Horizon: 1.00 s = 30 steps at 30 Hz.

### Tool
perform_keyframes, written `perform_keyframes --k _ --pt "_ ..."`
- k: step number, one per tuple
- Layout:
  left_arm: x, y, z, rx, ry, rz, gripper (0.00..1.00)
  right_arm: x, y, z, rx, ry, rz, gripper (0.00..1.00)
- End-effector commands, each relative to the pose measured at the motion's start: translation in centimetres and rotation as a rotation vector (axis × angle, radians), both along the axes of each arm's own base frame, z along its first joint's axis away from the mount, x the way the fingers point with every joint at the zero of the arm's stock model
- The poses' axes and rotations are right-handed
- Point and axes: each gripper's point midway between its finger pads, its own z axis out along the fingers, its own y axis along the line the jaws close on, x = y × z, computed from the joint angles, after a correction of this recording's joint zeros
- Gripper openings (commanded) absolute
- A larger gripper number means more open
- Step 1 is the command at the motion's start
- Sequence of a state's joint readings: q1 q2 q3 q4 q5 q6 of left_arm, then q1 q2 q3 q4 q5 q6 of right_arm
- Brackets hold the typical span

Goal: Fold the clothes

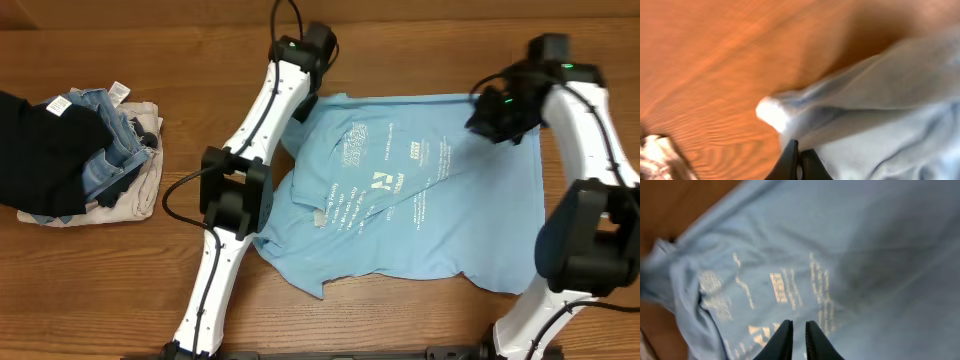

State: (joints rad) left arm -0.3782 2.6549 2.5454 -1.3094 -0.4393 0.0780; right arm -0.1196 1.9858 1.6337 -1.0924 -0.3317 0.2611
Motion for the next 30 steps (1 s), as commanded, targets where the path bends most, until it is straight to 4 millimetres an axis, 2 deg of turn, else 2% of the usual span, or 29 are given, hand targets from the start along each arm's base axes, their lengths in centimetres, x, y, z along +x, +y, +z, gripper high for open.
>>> perform_keyframes --k 1,5,6,7,8,9,10,12,13,15,16,19,20,22,24,27,30 --pt "3.7 2.8 4.2 0.031 -0.249 0.176 0.04 -1.7 2.1 -3.9 -0.02 0.087 0.054 0.09" --pt "6.5 3.5 5.9 -0.032 -0.367 0.207 0.05 -2.7 3.7 -5.5 -0.02 0.104 0.092 0.09" --pt "7.2 3.5 6.1 -0.081 -0.375 0.194 0.09 -2.9 3.9 -5.7 -0.021 0.109 0.097 0.09" --pt "7.7 3.1 5.9 -0.133 -0.364 0.156 0.18 -2.9 4.0 -5.7 -0.02 0.109 0.099 0.09" --pt "8.1 2.8 5.8 -0.168 -0.358 0.13 0.59 -2.8 4.0 -5.7 -0.021 0.107 0.099 0.09" --pt "8.4 3.0 6.0 -0.18 -0.364 0.129 0.8 -2.8 4.0 -5.7 -0.021 0.105 0.099 0.09" --pt "8.5 3.5 6.4 -0.174 -0.374 0.138 0.88 -2.8 4.0 -5.7 -0.021 0.103 0.099 0.09" --pt "8.5 5.0 8.0 -0.137 -0.403 0.165 0.96 -2.8 4.0 -5.7 -0.021 0.104 0.1 0.09" --pt "8.3 6.0 9.9 -0.133 -0.419 0.18 0.99 -2.8 4.0 -5.7 -0.021 0.104 0.1 0.09" --pt "6.8 6.4 12.2 -0.19 -0.389 0.179 1.0 -2.8 4.0 -5.7 -0.02 0.105 0.1 0.09" --pt "4.8 5.7 13.0 -0.278 -0.315 0.166 1.0 -2.8 4.0 -5.7 -0.02 0.106 0.1 0.09" --pt "0.1 3.4 12.7 -0.48 -0.1 0.173 0.93 -2.9 4.0 -5.7 -0.02 0.109 0.1 0.11" --pt "-1.3 3.4 12.1 -0.513 -0.038 0.234 0.9 -2.9 4.0 -5.7 -0.02 0.111 0.1 0.11" --pt "-3.2 4.4 9.3 -0.539 0.079 0.429 0.86 -3.0 4.0 -5.7 -0.02 0.113 0.099 0.11" --pt "-3.6 4.2 6.8 -0.589 0.16 0.494 0.84 -3.0 4.0 -5.7 -0.017 0.114 0.1 0.11" --pt "-4.4 3.8 3.1 -0.636 0.285 0.543 0.76 -3.2 4.0 -5.7 -0.016 0.123 0.1 0.11" --pt "-4.6 4.0 0.3 -0.623 0.334 0.566 0.77 -3.2 4.0 -5.7 -0.016 0.123 0.1 0.11"
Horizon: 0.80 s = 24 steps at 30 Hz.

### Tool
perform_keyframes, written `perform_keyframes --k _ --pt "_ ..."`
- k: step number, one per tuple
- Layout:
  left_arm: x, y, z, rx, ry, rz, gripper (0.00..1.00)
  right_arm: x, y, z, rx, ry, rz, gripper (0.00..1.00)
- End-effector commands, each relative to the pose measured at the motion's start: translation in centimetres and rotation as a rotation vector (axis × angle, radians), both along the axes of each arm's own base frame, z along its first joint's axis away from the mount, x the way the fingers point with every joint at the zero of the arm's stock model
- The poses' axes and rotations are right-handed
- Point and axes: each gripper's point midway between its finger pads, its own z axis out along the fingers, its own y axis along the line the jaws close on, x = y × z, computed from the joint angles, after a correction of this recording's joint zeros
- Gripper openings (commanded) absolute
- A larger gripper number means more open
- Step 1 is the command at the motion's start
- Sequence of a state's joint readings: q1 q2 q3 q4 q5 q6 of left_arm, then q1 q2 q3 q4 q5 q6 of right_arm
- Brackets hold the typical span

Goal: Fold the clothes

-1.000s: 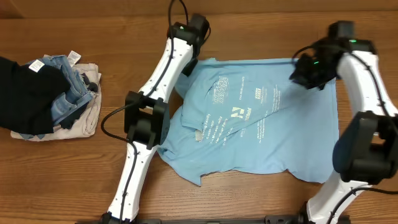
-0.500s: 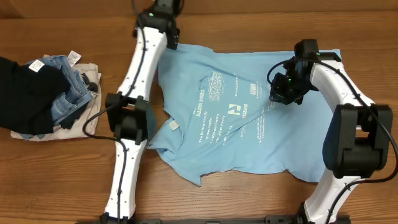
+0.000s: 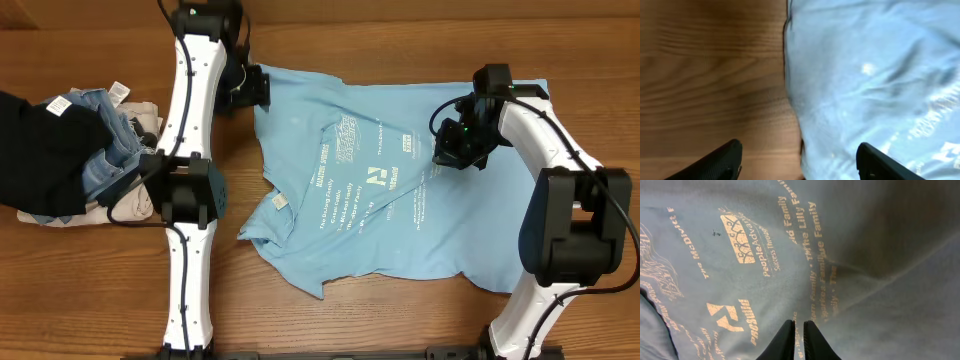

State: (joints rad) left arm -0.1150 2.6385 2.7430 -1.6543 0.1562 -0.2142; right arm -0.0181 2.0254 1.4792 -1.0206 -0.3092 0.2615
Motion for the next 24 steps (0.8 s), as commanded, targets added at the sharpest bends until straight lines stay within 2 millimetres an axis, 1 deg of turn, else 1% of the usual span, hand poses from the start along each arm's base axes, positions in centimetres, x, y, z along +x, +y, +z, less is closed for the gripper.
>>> perform_keyframes --k 1,3,6,7,8,9,11,12,14,15,17,18,21,23,24 --pt "-0.8 -0.7 -4.4 -0.06 0.115 0.045 0.77 0.0 0.1 0.0 -0.002 -0.001 0.002 0.11" --pt "-0.6 -0.8 -5.9 -0.062 0.13 0.045 0.77 0.0 0.1 0.0 -0.002 -0.001 0.002 0.12" --pt "-0.3 -0.9 -7.3 -0.065 0.132 0.045 0.72 0.0 0.1 0.0 -0.002 -0.001 0.002 0.12" --pt "-0.4 -0.9 -7.8 -0.065 0.142 0.046 0.67 0.0 0.1 0.0 -0.002 -0.001 0.002 0.12" --pt "-0.5 -0.9 -8.3 -0.063 0.154 0.047 0.55 0.0 0.1 0.0 -0.002 -0.001 0.002 0.13" --pt "-0.6 -0.9 -8.7 -0.062 0.163 0.047 0.41 0.0 0.1 0.0 -0.002 0.0 0.002 0.13" --pt "-0.5 -0.8 -8.9 -0.061 0.162 0.047 0.09 -0.1 0.0 0.0 -0.003 0.002 0.002 0.13" --pt "-0.4 -0.6 -9.0 -0.058 0.156 0.05 0.04 -0.1 0.0 0.0 -0.003 0.003 0.002 0.13" --pt "1.0 0.1 -8.6 -0.063 0.102 0.065 0.04 -0.1 0.0 0.0 -0.003 0.002 0.002 0.13" --pt "2.1 0.7 -8.4 -0.068 0.058 0.079 0.04 -0.1 0.0 0.0 -0.003 0.002 0.002 0.13" --pt "5.0 2.3 -7.3 -0.081 -0.058 0.12 0.04 0.0 -0.2 -0.1 -0.014 0.0 0.001 0.14" --pt "6.8 3.3 -6.4 -0.099 -0.132 0.143 0.04 0.0 -0.4 -0.2 -0.03 -0.002 0.0 0.14" --pt "9.0 4.5 -5.6 -0.141 -0.223 0.161 0.04 0.0 -0.6 -0.2 -0.04 -0.001 0.0 0.14" --pt "10.0 4.9 -5.2 -0.157 -0.272 0.143 0.04 0.0 -0.6 -0.2 -0.04 0.0 0.0 0.14" --pt "10.5 5.0 -5.0 -0.158 -0.298 0.123 0.07 0.0 -0.6 -0.2 -0.04 0.0 0.0 0.14"
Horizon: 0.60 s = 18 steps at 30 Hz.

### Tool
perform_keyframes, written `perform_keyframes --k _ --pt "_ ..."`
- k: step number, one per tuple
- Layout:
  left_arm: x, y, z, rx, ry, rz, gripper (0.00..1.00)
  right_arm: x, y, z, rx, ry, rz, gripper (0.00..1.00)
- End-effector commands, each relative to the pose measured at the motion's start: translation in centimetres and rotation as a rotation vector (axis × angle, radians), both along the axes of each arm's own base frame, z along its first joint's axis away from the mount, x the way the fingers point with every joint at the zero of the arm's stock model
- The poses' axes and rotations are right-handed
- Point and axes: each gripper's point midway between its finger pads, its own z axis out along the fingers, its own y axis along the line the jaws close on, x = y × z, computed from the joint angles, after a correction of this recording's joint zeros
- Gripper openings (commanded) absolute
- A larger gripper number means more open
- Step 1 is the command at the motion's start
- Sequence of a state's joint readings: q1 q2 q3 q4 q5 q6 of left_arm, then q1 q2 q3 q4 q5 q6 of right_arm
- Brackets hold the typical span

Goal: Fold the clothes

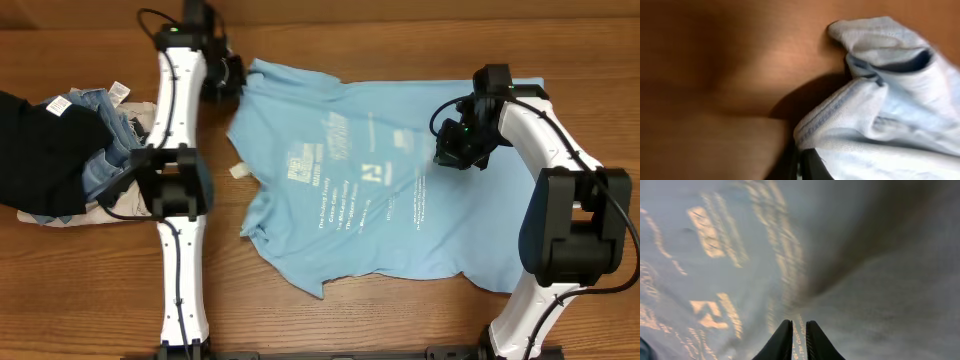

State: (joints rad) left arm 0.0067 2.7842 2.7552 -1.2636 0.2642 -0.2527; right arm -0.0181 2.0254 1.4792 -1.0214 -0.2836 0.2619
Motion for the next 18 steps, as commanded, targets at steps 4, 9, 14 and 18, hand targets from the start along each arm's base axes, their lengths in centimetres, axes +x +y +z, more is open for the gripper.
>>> perform_keyframes --k 4,9,14,18 --pt "2.5 1.0 1.0 -0.022 -0.124 -0.036 0.79 0.0 -0.3 -0.1 -0.023 -0.001 0.002 0.14" --pt "1.4 2.0 2.7 -0.014 -0.101 -0.046 0.89 -0.4 -0.9 -0.3 -0.058 0.015 -0.001 0.16" --pt "-2.2 5.0 11.9 0.008 -0.148 -0.028 0.77 -0.3 -1.0 -0.2 -0.055 0.006 0.021 0.25" --pt "-6.3 5.8 21.5 0.087 -0.253 -0.044 0.71 1.2 -1.5 3.1 -0.053 -0.109 0.031 0.53"
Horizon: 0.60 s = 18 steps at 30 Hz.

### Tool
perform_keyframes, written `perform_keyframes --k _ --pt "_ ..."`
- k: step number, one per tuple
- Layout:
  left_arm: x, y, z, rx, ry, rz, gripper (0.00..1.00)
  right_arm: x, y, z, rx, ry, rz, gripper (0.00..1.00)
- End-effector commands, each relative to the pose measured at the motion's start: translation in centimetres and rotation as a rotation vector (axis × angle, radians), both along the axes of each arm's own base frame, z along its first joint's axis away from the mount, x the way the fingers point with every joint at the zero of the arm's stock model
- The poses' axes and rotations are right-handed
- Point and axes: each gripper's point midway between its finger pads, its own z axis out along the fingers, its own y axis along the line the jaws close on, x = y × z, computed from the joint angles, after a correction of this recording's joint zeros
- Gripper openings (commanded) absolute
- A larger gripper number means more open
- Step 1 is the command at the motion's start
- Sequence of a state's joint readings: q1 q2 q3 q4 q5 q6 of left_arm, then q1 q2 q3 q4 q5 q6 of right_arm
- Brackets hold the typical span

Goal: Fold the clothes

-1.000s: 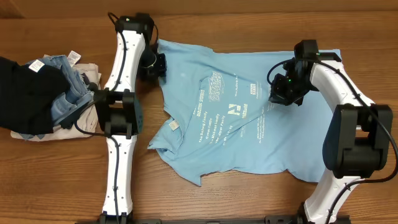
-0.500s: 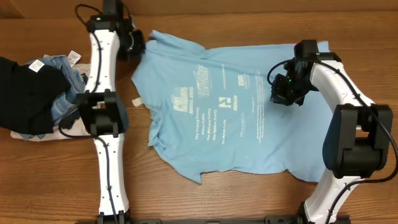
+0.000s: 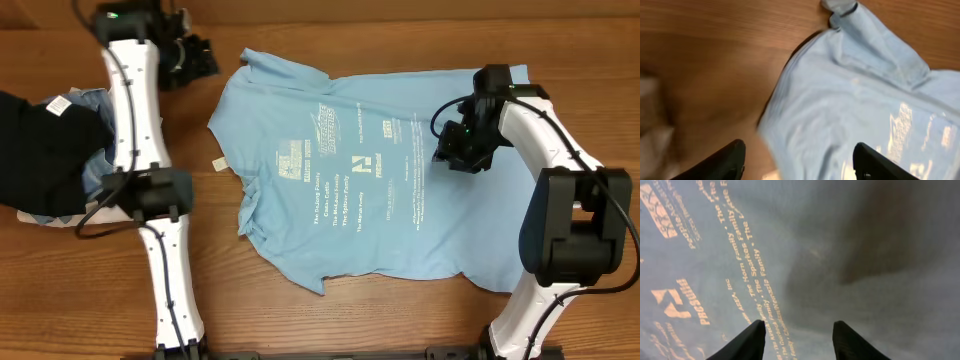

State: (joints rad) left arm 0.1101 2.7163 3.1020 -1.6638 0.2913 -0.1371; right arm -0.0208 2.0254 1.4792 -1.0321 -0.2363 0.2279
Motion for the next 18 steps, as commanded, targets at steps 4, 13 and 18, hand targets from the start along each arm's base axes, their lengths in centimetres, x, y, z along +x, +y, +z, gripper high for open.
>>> perform_keyframes --k 4,13,18 --pt "-5.1 -1.1 19.1 0.103 -0.392 -0.061 0.8 1.7 -1.4 9.2 -0.009 -0.256 -0.017 0.61" --pt "-17.8 -5.3 22.6 0.206 -0.275 -0.078 0.81 -2.1 -1.8 17.1 -0.008 -0.384 -0.045 0.81" --pt "-24.0 -6.1 11.9 0.193 0.14 -0.043 0.76 -3.2 -1.7 16.7 -0.003 -0.33 -0.06 0.82"
